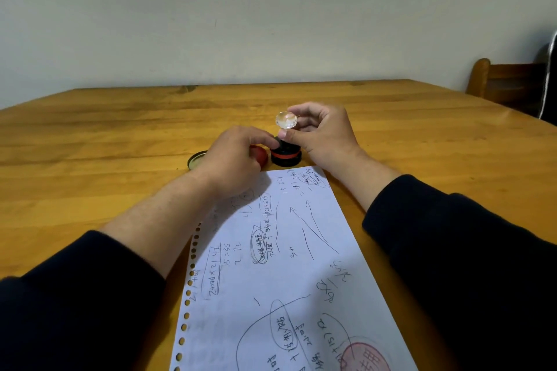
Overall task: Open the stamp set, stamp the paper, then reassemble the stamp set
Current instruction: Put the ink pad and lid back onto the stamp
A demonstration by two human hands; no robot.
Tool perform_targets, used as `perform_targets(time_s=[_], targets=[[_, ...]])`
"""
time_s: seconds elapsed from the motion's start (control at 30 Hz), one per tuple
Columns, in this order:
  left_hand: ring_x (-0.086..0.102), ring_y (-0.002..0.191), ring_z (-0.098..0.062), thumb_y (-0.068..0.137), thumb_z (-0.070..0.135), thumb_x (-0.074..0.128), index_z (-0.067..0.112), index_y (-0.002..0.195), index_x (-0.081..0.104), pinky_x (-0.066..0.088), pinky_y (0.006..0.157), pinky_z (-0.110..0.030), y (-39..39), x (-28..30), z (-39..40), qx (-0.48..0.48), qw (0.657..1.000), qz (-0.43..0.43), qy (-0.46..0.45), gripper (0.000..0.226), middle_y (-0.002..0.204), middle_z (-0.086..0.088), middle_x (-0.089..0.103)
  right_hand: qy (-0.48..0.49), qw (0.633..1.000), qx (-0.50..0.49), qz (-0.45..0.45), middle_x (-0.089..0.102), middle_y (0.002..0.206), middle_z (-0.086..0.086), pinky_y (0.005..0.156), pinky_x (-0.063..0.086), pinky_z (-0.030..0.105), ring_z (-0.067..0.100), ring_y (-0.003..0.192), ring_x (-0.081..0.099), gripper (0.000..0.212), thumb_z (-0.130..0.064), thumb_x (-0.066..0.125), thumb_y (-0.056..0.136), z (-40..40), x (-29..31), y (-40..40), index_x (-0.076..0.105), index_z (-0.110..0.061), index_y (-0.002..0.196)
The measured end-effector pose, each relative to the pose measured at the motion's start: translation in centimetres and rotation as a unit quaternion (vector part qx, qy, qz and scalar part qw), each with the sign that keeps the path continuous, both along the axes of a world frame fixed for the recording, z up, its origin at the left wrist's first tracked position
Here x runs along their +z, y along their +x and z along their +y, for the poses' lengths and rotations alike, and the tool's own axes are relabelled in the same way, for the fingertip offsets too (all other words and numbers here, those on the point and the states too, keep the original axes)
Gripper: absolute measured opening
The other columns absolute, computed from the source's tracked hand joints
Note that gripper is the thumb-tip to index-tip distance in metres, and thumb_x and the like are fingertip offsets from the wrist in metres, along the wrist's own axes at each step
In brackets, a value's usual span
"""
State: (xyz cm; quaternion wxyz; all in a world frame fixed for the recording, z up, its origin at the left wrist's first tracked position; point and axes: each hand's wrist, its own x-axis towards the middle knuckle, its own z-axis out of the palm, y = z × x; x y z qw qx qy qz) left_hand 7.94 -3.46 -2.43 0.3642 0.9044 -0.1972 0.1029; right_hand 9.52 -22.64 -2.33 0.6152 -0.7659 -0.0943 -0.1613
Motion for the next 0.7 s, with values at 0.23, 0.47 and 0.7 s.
perform_targets(time_s=[0.23, 0.47, 0.7], targets=[[0.065, 0.123, -0.019, 0.086, -0.009, 0.06, 0.016, 0.119, 0.078, 0.051, 0.106, -0.041, 0.09, -0.08, 0.01, -0.015, 1.0, 0.009, 0.022, 0.045, 0.131, 0.003, 0.072, -0.005, 1.0, -0.001, 0.01, 0.076, 0.085, 0.005, 0.067, 0.055, 0.016, 0.007, 0.07, 0.069, 0.047, 0.003, 0.092, 0.07, 0.02, -0.16, -0.19, 0.074, -0.003, 0.114], [0.065, 0.121, -0.022, 0.084, -0.005, 0.062, 0.02, 0.123, 0.076, 0.052, 0.103, -0.042, -0.06, -0.03, -0.02, -0.013, 0.999, 0.021, 0.047, 0.048, 0.13, 0.001, 0.073, -0.01, 1.0, -0.004, 0.012, 0.076, 0.086, 0.006, 0.066, 0.053, 0.014, 0.008, 0.07, 0.069, 0.045, 0.003, 0.092, 0.069, -0.04, -0.24, -0.25, 0.074, -0.005, 0.11], [0.065, 0.122, -0.022, 0.083, -0.006, 0.061, 0.02, 0.124, 0.076, 0.051, 0.104, -0.041, -0.47, 0.19, -0.14, -0.006, 0.998, 0.029, 0.052, 0.051, 0.13, 0.001, 0.073, -0.011, 1.0, -0.006, 0.009, 0.078, 0.095, 0.019, 0.07, 0.059, 0.019, 0.017, 0.078, 0.071, 0.045, 0.004, 0.092, 0.068, -0.1, -0.2, -0.37, 0.074, -0.006, 0.108]])
